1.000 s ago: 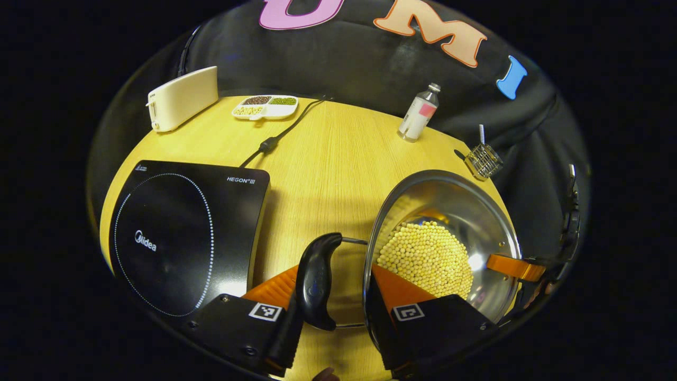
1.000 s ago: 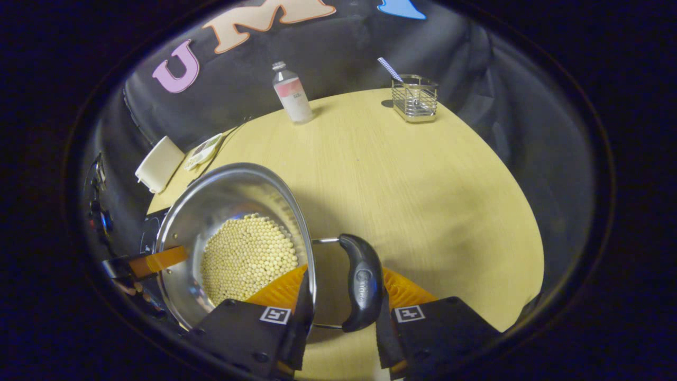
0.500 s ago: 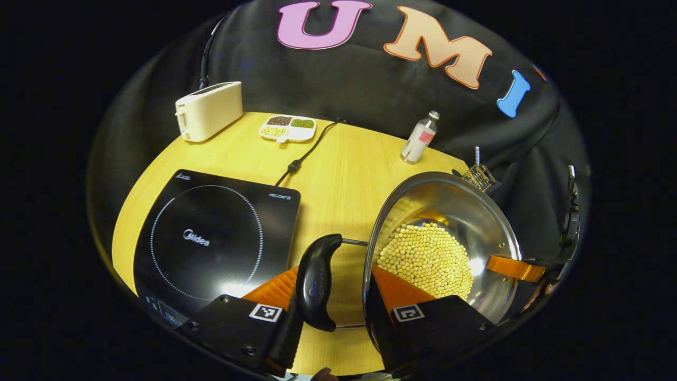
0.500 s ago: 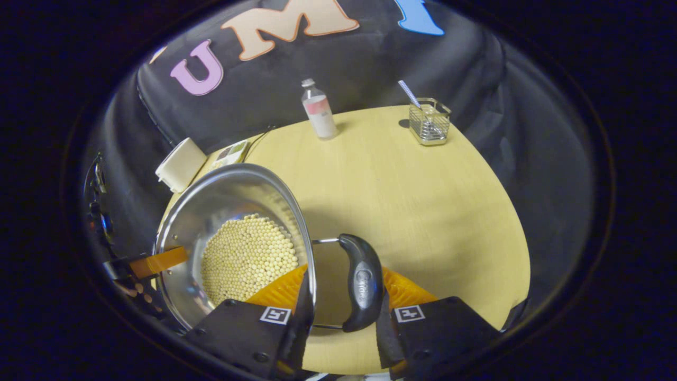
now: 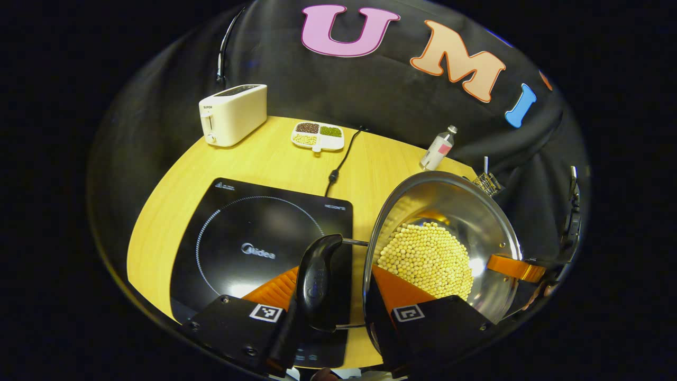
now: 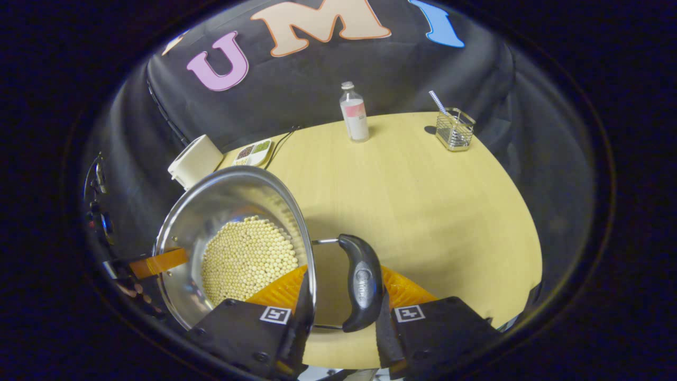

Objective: First push the handle of the pot to place it horizontally, then grasp the pot with both hands and set it on the induction cooktop.

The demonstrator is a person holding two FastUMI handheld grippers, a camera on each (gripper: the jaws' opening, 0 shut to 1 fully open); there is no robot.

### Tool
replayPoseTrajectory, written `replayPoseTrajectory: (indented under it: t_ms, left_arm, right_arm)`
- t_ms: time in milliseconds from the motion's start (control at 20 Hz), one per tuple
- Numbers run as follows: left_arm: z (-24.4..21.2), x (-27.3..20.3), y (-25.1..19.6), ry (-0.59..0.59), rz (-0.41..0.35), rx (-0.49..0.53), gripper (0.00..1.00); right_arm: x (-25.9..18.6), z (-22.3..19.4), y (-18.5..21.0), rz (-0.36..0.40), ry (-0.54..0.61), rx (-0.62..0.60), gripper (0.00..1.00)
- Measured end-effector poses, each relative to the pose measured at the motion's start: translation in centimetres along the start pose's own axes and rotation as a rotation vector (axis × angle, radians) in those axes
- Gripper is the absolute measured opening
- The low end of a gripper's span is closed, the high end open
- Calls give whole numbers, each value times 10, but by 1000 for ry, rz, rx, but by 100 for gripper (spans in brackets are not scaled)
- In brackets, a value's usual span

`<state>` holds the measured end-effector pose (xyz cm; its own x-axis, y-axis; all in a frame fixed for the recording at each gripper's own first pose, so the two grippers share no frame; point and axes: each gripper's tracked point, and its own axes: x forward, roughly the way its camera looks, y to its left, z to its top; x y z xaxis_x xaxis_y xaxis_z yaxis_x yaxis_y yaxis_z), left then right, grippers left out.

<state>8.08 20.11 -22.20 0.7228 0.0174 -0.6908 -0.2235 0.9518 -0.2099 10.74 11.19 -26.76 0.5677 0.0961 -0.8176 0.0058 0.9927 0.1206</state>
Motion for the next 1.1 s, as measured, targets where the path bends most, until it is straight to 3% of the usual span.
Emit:
replayPoseTrajectory:
  t_ms: [700,1100]
  left_arm:
    - [10,-20,154,39,15,-3,62]
    - [13,-4,203,75,38,-25,62]
  right_arm:
    - [23,-50,152,-3,19,4,51]
    - [57,-61,193,5,46,-4,56]
